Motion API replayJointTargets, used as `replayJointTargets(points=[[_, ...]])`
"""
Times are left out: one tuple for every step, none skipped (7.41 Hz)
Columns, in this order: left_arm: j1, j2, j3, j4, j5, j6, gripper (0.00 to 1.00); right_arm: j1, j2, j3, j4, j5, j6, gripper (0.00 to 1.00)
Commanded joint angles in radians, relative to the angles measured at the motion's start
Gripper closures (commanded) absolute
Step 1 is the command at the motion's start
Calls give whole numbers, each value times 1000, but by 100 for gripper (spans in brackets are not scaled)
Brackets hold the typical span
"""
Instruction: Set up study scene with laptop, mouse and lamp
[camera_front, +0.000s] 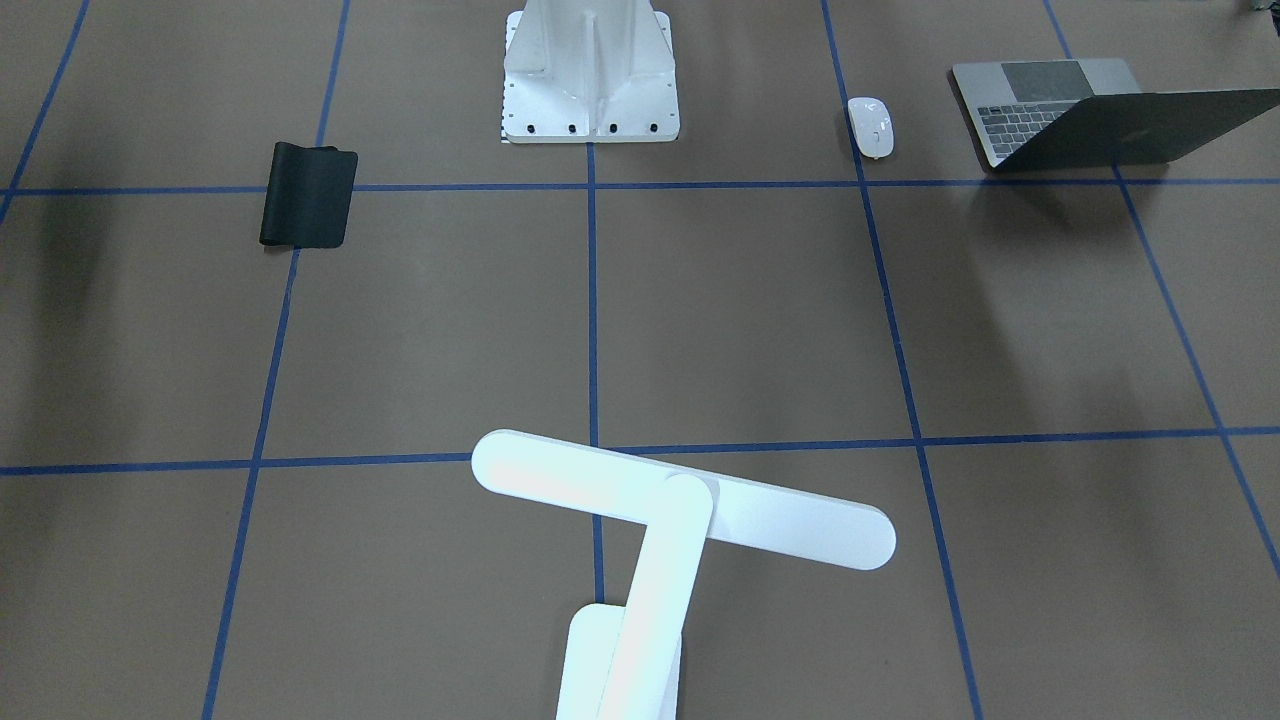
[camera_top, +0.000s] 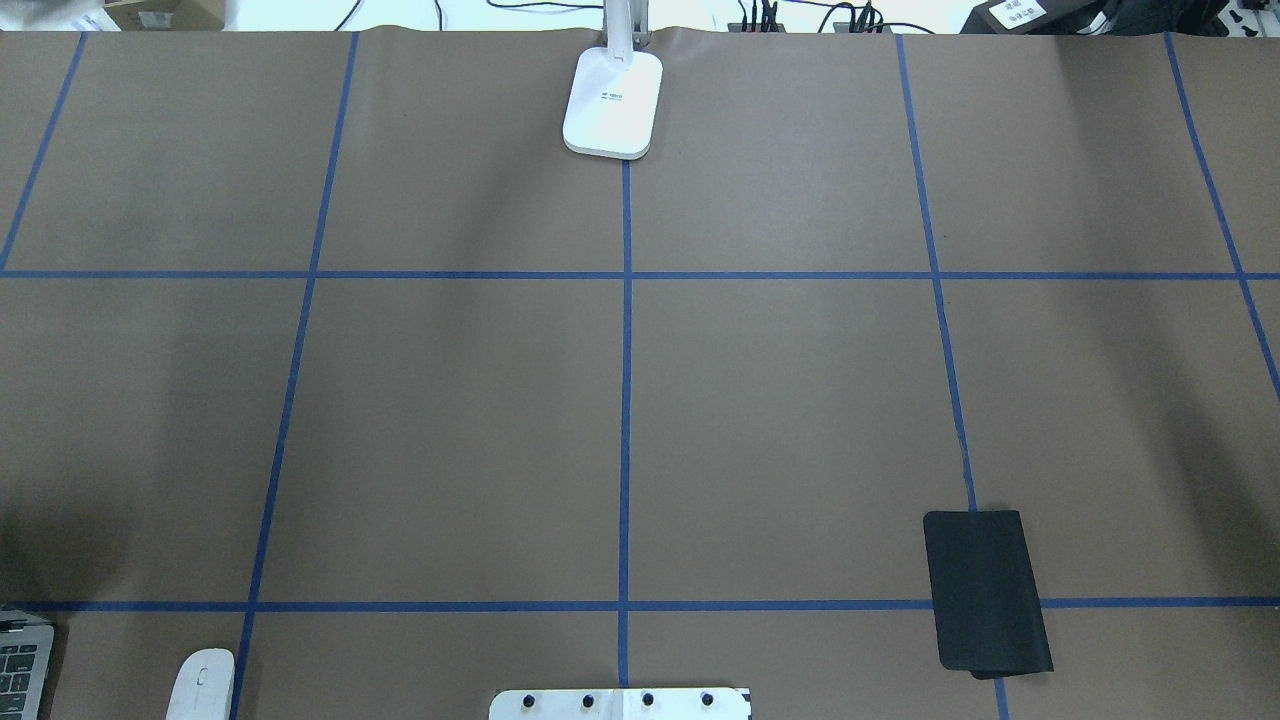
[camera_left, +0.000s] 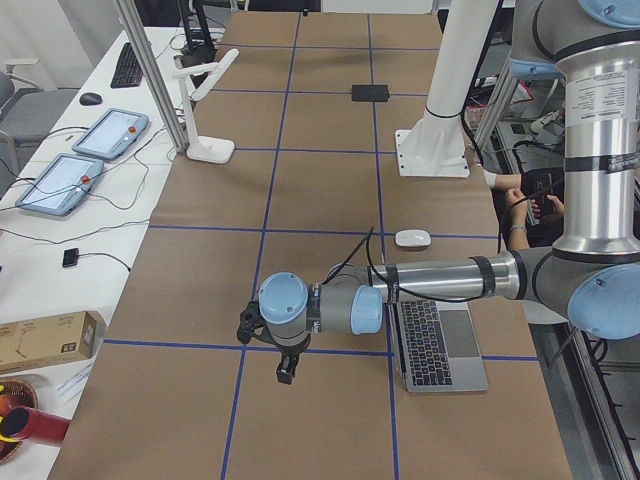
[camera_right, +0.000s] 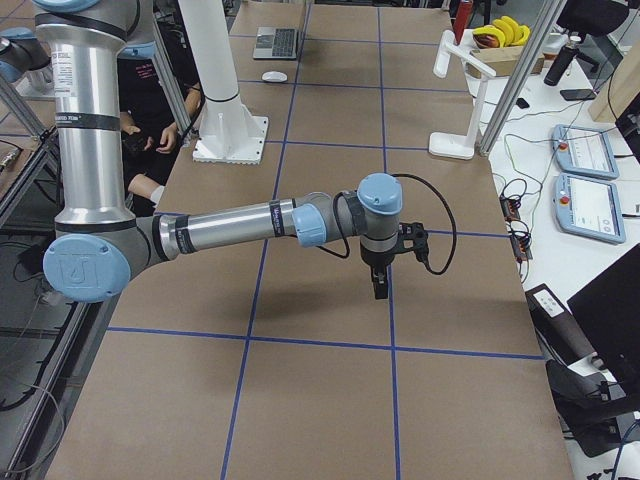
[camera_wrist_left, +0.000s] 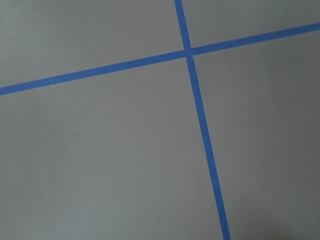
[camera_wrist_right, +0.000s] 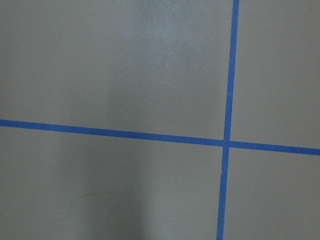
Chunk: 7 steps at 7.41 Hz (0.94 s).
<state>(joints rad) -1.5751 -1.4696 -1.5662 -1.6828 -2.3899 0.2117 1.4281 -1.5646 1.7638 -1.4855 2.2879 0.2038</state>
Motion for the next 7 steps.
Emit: replayJointTargets(points=[[0,2,-2,0,0,0,0,0,-3,0,-1,-2,-10,0],[1,0,-5,0,0,-2,0,0,0,-6,1,10,3,0],[1,-11,-21,0,0,-5,0,-12,1,5,2,10,5,0],[4,-11,-67,-5,2,5,0,-59,9,8,5,8,-6,0],[4,-5,-105,-12,5,5,0,-93,29,41,64,10,3,0],[1,12,-139,-15,0,56,0,-104,26,43,168,11,3,0],[1,116,-211,-11,-2,198,0,-124,24,45,213,11,5,0]])
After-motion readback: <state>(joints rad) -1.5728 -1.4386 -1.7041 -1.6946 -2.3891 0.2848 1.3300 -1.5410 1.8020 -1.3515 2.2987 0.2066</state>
